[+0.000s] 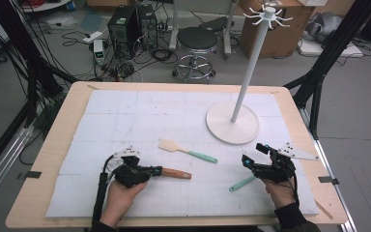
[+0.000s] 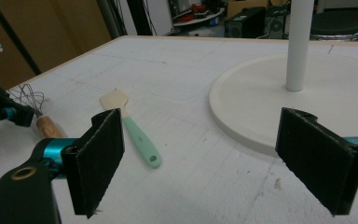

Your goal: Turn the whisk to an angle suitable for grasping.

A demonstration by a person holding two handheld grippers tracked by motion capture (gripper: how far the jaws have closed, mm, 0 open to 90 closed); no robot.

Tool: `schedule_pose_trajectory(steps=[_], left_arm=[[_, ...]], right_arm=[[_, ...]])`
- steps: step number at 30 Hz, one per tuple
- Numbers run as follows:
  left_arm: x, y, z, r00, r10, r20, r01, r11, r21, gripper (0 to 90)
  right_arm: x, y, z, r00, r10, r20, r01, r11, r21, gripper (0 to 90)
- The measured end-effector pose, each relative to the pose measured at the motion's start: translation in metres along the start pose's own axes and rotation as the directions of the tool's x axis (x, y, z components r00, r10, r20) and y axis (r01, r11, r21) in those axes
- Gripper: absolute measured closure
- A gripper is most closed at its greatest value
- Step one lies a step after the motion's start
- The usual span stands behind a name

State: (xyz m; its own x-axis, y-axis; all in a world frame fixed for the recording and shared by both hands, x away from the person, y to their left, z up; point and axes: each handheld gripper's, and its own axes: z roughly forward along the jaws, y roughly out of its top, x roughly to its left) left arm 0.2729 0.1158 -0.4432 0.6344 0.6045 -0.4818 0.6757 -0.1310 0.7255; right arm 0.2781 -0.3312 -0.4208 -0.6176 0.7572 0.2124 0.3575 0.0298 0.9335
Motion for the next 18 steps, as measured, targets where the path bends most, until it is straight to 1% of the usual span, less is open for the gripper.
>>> schedule_pose_trajectory(steps=[2,4,6,7,8,9,10,12,13,18], left_arm=[[-0.011,-0.001,0.013,0.9995,0.024,0.018,-0.025,0.9991,0.035,89.3],[-0.019,-0.003,0.025,0.9983,0.055,0.021,-0.056,0.9959,0.07,89.5],[-0.026,-0.005,0.036,0.9972,0.071,0.024,-0.074,0.9913,0.109,89.6],[-0.028,-0.006,0.041,0.9971,0.071,0.029,-0.074,0.99,0.12,89.6],[-0.031,-0.006,0.045,0.9959,0.087,0.022,-0.089,0.9862,0.14,89.6],[-0.034,-0.006,0.048,0.9941,0.109,0.005,-0.108,0.983,0.148,89.6],[-0.036,-0.005,0.05,0.9936,0.113,0.007,-0.113,0.9813,0.156,89.6],[-0.037,-0.004,0.055,0.9926,0.121,-0.011,-0.117,0.9779,0.173,89.6],[-0.038,-0.003,0.056,0.9932,0.116,-0.015,-0.111,0.9795,0.168,89.7],[-0.036,0.0,0.061,0.9953,0.097,-0.004,-0.095,0.9825,0.16,89.7]], right_arm=[[0.0,0.0,0.0,1.0,0.002,0.0,-0.002,1.0,0.002,14.5],[0.0,0.0,-0.001,1.0,0.001,0.0,-0.001,1.0,0.001,14.5],[0.0,0.0,-0.001,1.0,0.002,0.001,-0.002,1.0,-0.002,14.5],[0.0,0.001,-0.001,1.0,0.001,0.001,-0.001,1.0,-0.003,14.5],[0.0,0.001,-0.002,1.0,0.002,0.0,-0.002,1.0,-0.002,14.5],[0.0,0.001,-0.002,1.0,0.004,0.0,-0.004,1.0,-0.002,14.5],[0.0,0.001,-0.002,1.0,0.004,0.0,-0.004,1.0,-0.002,14.5],[0.0,0.001,-0.002,1.0,0.001,0.0,-0.001,1.0,-0.005,14.5],[0.0,0.001,-0.002,1.0,0.001,-0.001,-0.001,1.0,-0.002,14.5],[0.001,0.001,-0.002,1.0,0.003,-0.001,-0.003,1.0,-0.003,14.5]])
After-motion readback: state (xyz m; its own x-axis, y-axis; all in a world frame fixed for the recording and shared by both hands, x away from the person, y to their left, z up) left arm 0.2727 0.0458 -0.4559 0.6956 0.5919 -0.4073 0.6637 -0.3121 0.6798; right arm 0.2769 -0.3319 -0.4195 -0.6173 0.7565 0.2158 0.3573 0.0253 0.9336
